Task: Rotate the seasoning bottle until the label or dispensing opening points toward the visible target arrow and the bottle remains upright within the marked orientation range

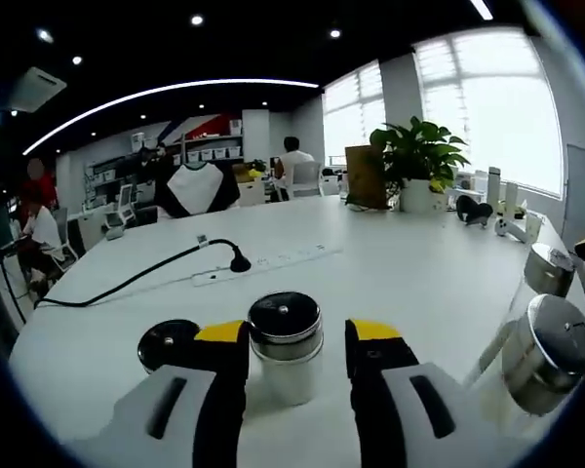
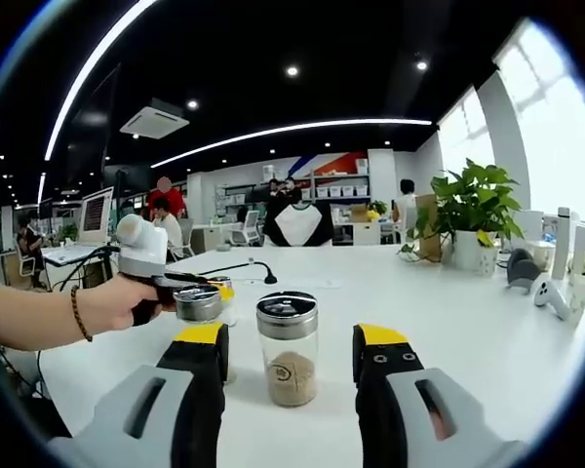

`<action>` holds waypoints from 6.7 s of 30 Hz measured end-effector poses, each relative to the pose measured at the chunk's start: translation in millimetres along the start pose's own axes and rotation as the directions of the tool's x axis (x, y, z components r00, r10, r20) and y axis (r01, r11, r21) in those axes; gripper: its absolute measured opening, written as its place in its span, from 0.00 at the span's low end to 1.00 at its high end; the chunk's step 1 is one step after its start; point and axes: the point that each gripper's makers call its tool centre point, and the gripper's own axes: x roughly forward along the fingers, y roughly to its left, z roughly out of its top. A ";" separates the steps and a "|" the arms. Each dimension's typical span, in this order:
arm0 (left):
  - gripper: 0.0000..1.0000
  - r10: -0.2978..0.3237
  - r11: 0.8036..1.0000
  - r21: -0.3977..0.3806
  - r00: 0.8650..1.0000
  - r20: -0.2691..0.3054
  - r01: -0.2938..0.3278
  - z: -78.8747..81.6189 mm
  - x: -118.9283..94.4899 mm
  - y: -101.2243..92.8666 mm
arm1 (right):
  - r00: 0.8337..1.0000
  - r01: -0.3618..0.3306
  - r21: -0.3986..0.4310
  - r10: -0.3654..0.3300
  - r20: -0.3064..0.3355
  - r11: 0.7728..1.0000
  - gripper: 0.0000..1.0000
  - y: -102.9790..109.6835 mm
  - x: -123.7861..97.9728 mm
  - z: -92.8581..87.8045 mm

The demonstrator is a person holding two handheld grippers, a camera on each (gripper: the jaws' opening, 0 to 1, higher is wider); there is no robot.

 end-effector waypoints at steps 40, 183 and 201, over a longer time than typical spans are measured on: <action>0.32 0.005 1.000 -0.013 1.000 0.011 -0.005 -23.8 -8.9 1.4 | 0.999 0.006 -0.026 -0.007 -0.036 1.000 0.50 -2.3 0.8 -6.8; 0.52 -0.216 0.969 -0.084 0.963 0.159 0.231 -39.7 -139.7 4.9 | 0.896 -0.397 -0.073 0.368 -0.249 0.915 0.74 79.7 -2.2 -61.9; 0.53 0.018 0.982 -0.189 0.994 0.111 0.003 -60.0 -124.8 -0.6 | 0.885 -0.407 -0.043 0.382 -0.267 0.913 0.73 85.1 -3.0 -66.3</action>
